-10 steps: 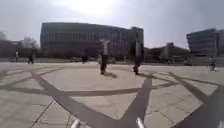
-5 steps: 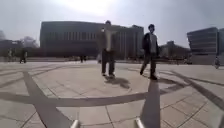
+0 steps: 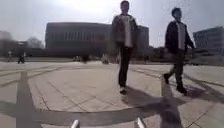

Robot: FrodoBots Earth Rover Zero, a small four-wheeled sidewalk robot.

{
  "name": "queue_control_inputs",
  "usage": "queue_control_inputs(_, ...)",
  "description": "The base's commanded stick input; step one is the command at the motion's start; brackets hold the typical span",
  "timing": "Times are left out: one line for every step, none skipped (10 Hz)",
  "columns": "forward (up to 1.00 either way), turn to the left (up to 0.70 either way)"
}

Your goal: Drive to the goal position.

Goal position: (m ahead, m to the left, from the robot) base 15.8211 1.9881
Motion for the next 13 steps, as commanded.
queue_control_inputs(0.85,0.01)
queue_control_inputs(0.85,0.01)
queue_control_inputs(0.85,0.01)
queue_control_inputs(0.85,0.01)
queue_control_inputs(0.85,0.01)
queue_control_inputs(0.85,0.01)
queue_control_inputs(0.85,0.01)
queue_control_inputs(0.85,0.01)
queue_control_inputs(0.85,0.01)
queue_control_inputs(0.85,0.01)
queue_control_inputs(0.85,0.01)
queue_control_inputs(0.85,0.01)
queue_control_inputs(0.85,0.01)
